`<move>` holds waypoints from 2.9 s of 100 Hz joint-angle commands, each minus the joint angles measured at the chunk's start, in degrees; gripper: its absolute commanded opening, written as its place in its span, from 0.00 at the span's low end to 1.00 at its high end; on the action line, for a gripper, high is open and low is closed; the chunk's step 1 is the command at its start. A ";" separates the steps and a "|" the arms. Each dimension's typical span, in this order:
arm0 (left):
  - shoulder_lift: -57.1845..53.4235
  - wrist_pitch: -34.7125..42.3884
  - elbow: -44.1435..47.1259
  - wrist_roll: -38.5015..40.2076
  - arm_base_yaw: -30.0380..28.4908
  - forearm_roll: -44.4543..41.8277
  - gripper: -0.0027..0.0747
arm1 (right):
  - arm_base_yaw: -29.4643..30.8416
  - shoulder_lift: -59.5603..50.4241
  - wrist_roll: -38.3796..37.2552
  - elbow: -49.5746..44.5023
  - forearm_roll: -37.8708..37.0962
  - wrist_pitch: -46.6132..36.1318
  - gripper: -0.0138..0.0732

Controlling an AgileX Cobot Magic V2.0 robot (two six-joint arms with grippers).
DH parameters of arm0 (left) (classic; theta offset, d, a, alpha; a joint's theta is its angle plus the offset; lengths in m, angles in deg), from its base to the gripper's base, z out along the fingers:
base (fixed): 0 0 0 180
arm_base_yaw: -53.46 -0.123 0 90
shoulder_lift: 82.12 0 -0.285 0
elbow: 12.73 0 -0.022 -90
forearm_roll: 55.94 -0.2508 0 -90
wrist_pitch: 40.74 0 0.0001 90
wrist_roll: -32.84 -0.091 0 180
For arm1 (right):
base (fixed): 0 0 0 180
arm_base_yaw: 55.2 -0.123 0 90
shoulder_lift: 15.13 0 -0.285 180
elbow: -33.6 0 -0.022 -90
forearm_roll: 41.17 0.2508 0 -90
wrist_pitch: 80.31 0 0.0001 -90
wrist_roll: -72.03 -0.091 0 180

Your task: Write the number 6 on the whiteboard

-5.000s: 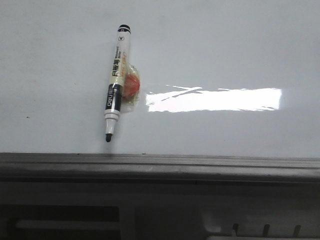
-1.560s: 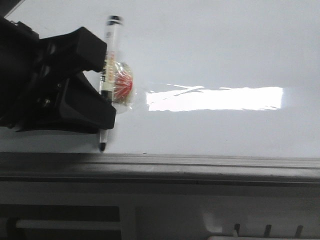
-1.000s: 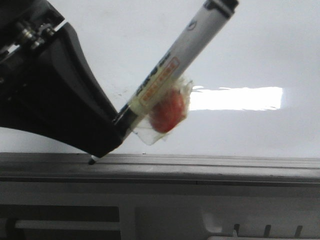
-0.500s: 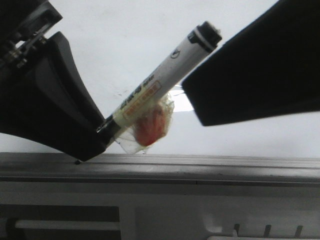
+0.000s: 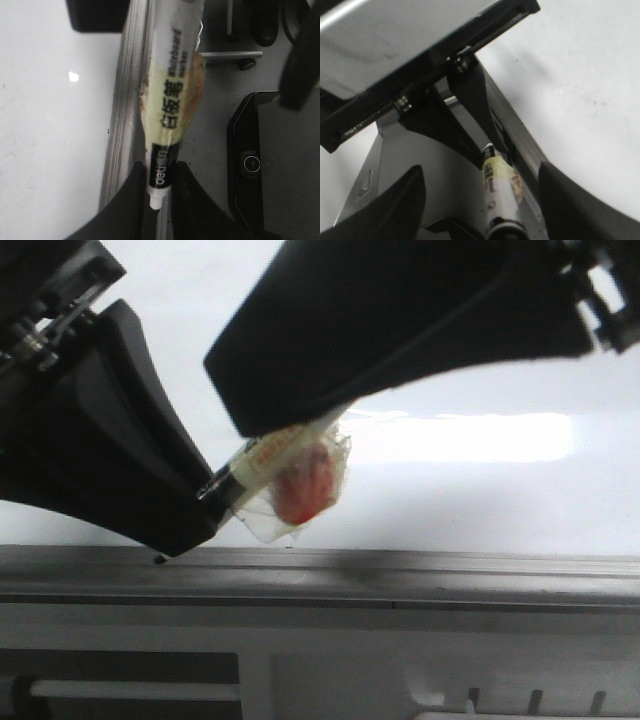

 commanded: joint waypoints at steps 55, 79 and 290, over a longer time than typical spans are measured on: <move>-1.36 2.68 -1.93 0.08 0.45 3.58 0.01 | -0.13 1.78 0.61 2.24 3.54 1.96 0.08; -1.36 2.68 -1.93 0.08 0.45 3.72 0.01 | -0.13 1.78 0.61 2.24 3.54 1.20 0.08; -52.05 19.39 21.12 23.16 -19.59 18.12 0.01 | 8.34 -13.70 7.27 -10.72 -2.72 -32.71 0.10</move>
